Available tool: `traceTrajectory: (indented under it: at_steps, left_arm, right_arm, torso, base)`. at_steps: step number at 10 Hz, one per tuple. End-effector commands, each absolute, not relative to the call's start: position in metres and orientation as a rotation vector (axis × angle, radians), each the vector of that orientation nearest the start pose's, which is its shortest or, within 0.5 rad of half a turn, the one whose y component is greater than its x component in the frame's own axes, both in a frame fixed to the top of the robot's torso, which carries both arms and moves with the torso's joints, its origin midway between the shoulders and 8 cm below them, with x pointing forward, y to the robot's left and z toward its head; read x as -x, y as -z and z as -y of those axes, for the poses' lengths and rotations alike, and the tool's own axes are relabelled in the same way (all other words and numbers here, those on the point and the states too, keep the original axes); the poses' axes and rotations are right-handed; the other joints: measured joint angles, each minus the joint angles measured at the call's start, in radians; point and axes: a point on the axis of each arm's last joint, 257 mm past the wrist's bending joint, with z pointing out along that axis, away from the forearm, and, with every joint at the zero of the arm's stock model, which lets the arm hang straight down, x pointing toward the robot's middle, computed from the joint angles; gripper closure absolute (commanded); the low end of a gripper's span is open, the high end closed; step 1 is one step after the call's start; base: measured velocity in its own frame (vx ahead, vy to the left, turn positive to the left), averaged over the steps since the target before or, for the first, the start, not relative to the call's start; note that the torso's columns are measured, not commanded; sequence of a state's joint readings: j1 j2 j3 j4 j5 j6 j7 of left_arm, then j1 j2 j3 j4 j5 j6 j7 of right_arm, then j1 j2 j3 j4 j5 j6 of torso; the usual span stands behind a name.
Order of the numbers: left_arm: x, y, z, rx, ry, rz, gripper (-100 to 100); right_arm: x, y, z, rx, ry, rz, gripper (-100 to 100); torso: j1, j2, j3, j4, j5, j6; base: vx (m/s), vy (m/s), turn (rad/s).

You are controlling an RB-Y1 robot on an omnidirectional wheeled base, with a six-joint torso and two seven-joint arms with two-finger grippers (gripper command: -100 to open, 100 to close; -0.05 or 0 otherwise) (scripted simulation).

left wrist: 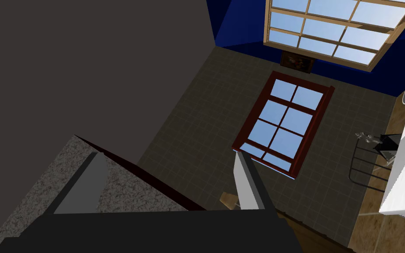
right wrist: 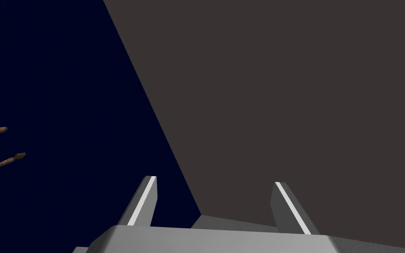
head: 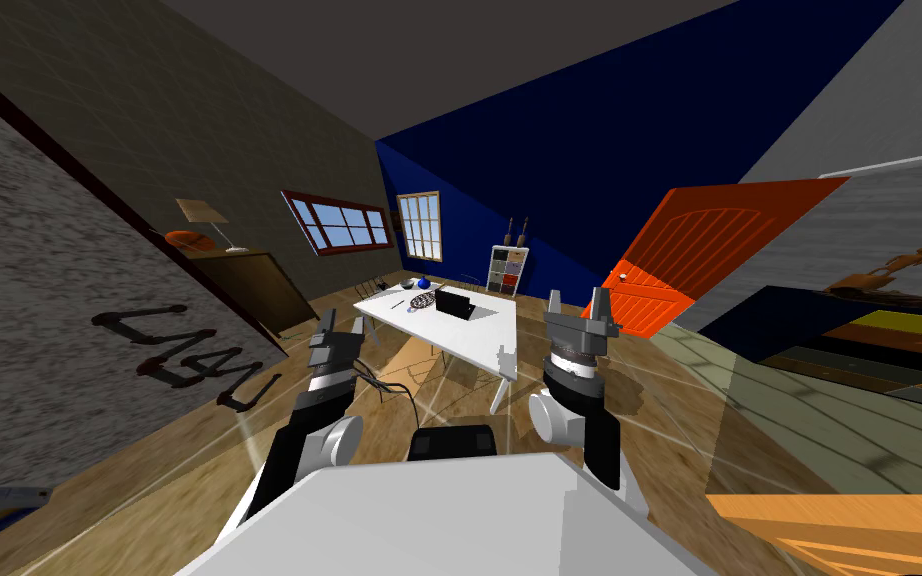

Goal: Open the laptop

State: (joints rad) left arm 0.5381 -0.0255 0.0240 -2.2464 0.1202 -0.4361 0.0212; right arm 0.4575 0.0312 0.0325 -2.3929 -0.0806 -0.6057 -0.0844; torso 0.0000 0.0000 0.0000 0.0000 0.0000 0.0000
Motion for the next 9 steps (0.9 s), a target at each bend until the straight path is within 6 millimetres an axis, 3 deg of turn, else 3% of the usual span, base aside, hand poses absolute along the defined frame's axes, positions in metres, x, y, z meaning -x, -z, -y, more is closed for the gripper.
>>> traceTrajectory:
  at_steps: [1,9]
  left_arm:
    - [-0.3515,0.0161,-0.3116,0.863,1.325,-0.591,0]
    - [-0.3515,0.0159,-0.3115,0.863,1.325,-0.591,0]
  right_arm:
    - [-0.2968,-0.1017,0.2724,-0.543,-1.528,-0.333,0]
    - [-0.2967,-0.1018,0.2724,-0.543,-1.528,-0.333,0]
  torso:
    - [0.000,0.040,-0.082,0.041,0.000,0.000]
    - [0.000,0.618,-1.234,0.617,0.000,0.000]
  base:
    - [0.000,0.000,0.000]
    - [0.000,0.000,0.000]
